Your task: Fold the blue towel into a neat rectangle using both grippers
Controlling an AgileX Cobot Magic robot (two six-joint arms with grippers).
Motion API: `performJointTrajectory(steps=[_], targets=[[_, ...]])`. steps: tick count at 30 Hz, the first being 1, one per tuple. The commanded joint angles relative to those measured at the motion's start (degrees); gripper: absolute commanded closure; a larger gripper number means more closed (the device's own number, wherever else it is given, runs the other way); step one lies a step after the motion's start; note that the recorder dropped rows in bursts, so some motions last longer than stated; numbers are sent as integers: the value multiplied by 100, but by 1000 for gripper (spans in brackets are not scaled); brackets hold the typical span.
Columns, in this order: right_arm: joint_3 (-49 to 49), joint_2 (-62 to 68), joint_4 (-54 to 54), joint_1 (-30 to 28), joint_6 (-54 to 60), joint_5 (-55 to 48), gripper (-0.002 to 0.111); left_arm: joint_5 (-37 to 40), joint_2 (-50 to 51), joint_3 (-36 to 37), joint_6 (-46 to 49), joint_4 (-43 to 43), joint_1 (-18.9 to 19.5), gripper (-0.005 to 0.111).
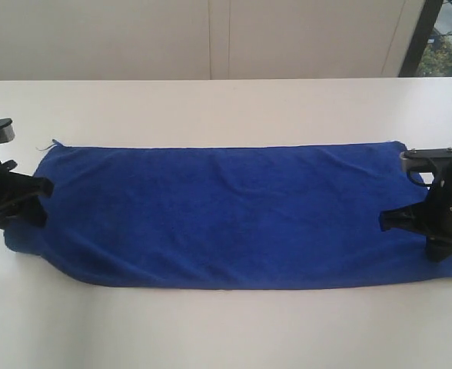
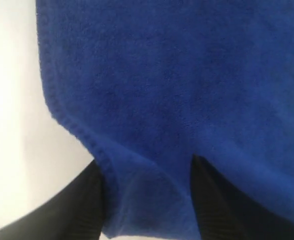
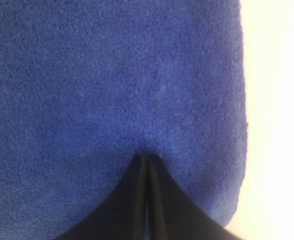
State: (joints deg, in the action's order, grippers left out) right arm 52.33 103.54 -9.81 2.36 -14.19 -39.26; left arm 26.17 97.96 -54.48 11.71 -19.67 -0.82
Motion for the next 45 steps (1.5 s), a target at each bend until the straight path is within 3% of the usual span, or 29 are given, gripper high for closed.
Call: performJointTrajectory(steps=[1,7,21,27,34,36,39,45], targets=[[-50,82,-143,-17,-5,119,108,209,-4,-29,336,134,15,51],[-50,82,-143,-17,-5,119,108,507,-4,-29,336,723,15,51],[-50,82,-120,-17,-5,147,108,1227,62,-39,336,692,15,54],[-50,82,-120,-17,-5,159,108,1908,-122,-435,159,675,15,58],[-50,82,-120,-17,-5,170,108,1733,-200,-595,517,-450,15,58],[-50,82,-120,-17,-5,181,108,1580,-189,-595,850,-1384,15,58],[-50,82,-120,-17,-5,181,108,1415,30,-595,2176,-3202,15,58],[-50,82,-117,-17,-5,159,108,1608,261,-606,2220,-2899,15,58]])
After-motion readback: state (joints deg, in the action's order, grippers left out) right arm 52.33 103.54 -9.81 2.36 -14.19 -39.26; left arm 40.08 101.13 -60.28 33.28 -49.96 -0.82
